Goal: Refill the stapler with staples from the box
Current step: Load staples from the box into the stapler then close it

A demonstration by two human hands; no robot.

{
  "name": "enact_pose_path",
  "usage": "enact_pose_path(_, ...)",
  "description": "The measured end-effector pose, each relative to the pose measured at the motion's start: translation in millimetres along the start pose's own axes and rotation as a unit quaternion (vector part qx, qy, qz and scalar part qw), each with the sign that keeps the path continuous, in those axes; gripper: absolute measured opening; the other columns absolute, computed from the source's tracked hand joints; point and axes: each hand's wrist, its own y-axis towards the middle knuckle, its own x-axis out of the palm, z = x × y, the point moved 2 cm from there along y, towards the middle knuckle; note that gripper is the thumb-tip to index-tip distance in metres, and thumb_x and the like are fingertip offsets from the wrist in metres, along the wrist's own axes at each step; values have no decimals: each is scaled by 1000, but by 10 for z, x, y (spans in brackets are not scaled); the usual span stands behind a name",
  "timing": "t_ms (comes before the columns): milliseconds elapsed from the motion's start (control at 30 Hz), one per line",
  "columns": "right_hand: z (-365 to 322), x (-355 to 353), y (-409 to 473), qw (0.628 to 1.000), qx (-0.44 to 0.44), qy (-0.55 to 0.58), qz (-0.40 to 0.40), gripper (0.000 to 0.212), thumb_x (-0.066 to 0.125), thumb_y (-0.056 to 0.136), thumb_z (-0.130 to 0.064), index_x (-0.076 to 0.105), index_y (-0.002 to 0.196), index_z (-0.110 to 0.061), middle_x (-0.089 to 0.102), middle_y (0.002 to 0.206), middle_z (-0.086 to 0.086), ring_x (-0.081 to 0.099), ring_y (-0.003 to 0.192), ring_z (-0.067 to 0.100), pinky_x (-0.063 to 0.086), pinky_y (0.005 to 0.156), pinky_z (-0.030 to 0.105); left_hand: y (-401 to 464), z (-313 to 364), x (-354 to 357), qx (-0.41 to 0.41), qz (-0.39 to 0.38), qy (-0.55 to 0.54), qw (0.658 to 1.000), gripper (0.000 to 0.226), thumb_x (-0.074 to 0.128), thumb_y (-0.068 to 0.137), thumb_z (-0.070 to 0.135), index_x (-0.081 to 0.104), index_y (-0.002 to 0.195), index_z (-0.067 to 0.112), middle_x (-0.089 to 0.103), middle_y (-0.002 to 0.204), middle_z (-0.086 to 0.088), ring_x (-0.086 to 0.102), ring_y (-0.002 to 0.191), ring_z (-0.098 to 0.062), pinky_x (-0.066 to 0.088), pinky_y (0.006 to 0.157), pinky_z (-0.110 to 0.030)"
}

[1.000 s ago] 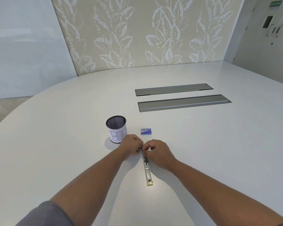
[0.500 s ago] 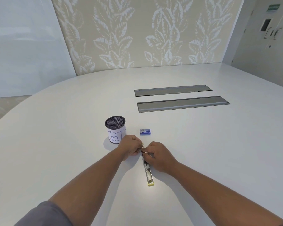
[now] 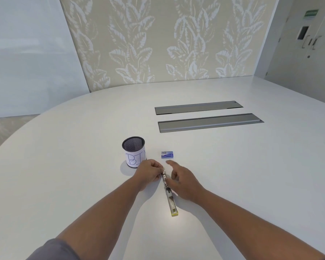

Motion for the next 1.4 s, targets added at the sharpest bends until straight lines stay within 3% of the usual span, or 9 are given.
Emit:
enact_pose_path(133, -53, -33, -70, 999, 48, -20, -8, 72, 64, 83, -40, 32, 148, -34, 62, 70, 0, 55, 62, 7, 51, 70, 35, -33, -30, -44, 13, -5, -5, 1000, 14, 74, 87, 3, 70, 101, 0, 68, 81, -12, 60, 63, -14, 53, 56, -19)
enact_pose_path(233, -141, -36, -112, 991, 72, -100, -54, 89, 63, 75, -53, 18, 151, -42, 65, 74, -5, 62, 72, 11, 51, 68, 31, -53, -37, -54, 21, -7, 18, 1000, 24, 80, 83, 7, 71, 106, 4, 63, 76, -5, 58, 60, -13, 50, 53, -18)
enact_pose_path(333, -241, -43, -146, 977, 86, -169, -99, 101, 63, 72, -58, 6, 154, -42, 65, 82, -6, 64, 85, 18, 52, 74, 36, -54, -58, -51, 32, -6, 47, 998, 23, 80, 82, 6, 71, 104, 4, 59, 71, -3, 52, 51, -11, 43, 46, -19)
enact_pose_path(533, -411, -92, -215, 955, 98, -235, -153, 105, 64, 78, -56, -2, 156, -37, 58, 87, -1, 63, 92, 26, 52, 78, 38, -69, -44, -35, 51, 2, 79, 996, 16, 78, 84, 7, 73, 99, 5, 61, 67, -1, 54, 53, -12, 43, 47, -21)
enact_pose_path(667, -461, -106, -238, 944, 105, -255, -179, 102, 61, 81, -48, -5, 157, -37, 56, 88, 0, 59, 86, 25, 48, 71, 35, -71, -38, -15, 62, 11, 93, 994, 13, 77, 85, 9, 73, 97, 5, 60, 64, 0, 53, 51, -11, 43, 45, -20)
enact_pose_path(933, -492, -129, -265, 949, 124, -262, -125, 87, 59, 79, -35, 13, 153, -32, 58, 89, 0, 57, 85, 27, 47, 68, 34, -66, -71, -12, 48, 24, 71, 996, 18, 81, 81, 11, 72, 96, 5, 62, 70, -1, 52, 52, -12, 41, 44, -19)
enact_pose_path(1167, -611, -275, -181, 951, 122, -269, -93, 39, 62, 80, -23, 36, 109, -19, 47, 75, 0, 54, 76, 31, 32, 49, 30, -64, -77, -5, 34, 25, 62, 997, 21, 83, 79, 11, 71, 94, 2, 64, 67, 0, 52, 52, -14, 41, 48, -22)
enact_pose_path(1400, -689, -391, -69, 971, 120, -203, -37, 36, 63, 88, -25, 44, 117, -16, 59, 95, 6, 56, 88, 30, 49, 68, 37, -60, -89, -11, 35, 25, 69, 997, 20, 85, 75, 15, 69, 85, 9, 66, 68, -1, 52, 52, -13, 40, 48, -22)
